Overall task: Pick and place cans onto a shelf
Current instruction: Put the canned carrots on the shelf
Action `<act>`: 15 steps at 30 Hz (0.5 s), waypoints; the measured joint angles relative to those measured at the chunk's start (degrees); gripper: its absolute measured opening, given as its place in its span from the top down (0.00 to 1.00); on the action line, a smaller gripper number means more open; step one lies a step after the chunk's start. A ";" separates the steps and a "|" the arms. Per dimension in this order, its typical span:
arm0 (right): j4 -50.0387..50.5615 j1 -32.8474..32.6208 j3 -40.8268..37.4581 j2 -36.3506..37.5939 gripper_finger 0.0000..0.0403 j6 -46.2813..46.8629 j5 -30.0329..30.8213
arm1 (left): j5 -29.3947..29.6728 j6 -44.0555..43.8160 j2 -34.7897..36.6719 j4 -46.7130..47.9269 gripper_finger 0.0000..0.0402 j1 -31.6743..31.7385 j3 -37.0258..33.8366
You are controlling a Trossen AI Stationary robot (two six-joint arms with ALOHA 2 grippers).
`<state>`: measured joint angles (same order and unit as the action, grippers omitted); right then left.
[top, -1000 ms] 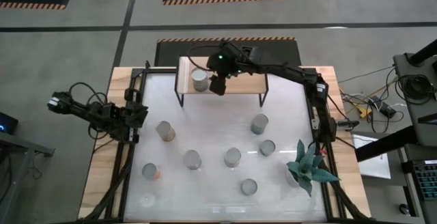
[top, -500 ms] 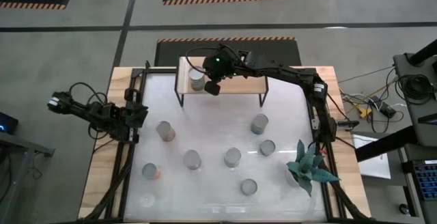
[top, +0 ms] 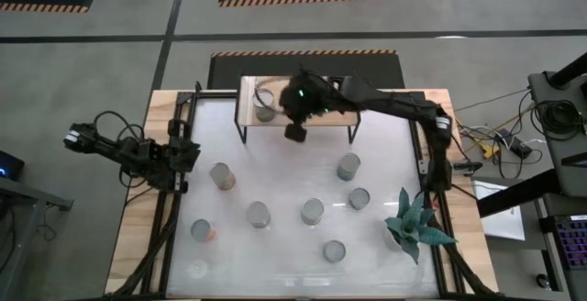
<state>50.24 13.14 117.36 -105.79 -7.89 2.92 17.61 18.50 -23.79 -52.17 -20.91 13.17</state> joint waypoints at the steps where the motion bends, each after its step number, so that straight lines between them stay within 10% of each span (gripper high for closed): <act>1: 0.41 -1.43 -1.45 1.27 0.97 0.72 -0.10 | 0.00 -0.01 0.00 0.10 0.90 0.00 0.00; 15: -24.05 -25.51 -41.75 20.59 0.97 10.91 5.27 | 0.00 -4.24 -0.60 0.54 0.90 0.00 0.00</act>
<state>26.19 -12.37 75.61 -85.20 3.02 8.19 17.61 14.26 -24.39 -51.63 -20.91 13.17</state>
